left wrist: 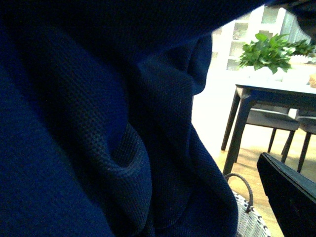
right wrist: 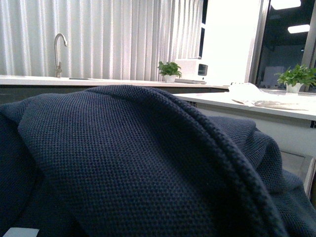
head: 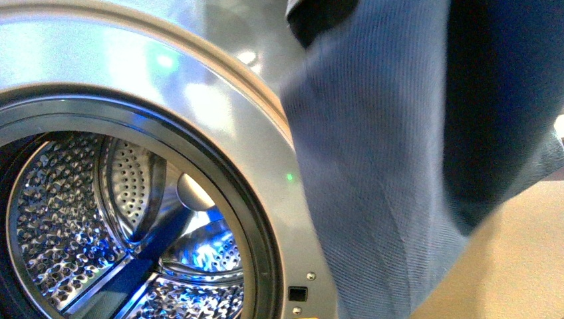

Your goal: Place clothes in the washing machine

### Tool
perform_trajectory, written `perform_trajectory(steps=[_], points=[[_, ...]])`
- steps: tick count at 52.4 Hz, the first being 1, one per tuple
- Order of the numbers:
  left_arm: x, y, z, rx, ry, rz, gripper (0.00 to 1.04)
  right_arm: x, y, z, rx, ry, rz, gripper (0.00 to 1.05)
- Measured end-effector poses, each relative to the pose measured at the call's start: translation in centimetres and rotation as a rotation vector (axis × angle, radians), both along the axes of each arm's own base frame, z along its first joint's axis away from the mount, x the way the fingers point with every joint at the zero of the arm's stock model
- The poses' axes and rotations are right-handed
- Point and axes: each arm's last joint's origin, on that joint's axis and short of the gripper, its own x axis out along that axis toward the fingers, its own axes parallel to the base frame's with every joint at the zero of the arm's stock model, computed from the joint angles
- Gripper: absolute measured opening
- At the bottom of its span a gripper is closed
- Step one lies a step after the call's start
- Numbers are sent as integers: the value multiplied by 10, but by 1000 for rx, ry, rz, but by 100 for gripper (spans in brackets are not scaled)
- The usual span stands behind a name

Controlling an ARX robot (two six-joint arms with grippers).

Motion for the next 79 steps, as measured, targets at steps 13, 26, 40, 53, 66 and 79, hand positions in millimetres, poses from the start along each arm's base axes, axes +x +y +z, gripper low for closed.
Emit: perform_trajectory(steps=[13,26,40,53,66,79], points=[[8,-30,2,13,4,106,98,0,0,0,0,0,0,13],[14,-54,15,-64,24,217,98,0,0,0,0,0,-1,13],[18,-79,22,-180,36,320,98,0,0,0,-1,-1,-2,13],[20,-80,23,-221,12,409,67,0,0,0,-2,-2,-2,29],[31,-66,21,-222,18,465,30,0,0,0,-2,-3,-1,68],[42,-41,14,-230,45,531,10,-2,-1,1,1,-7,-1,97]])
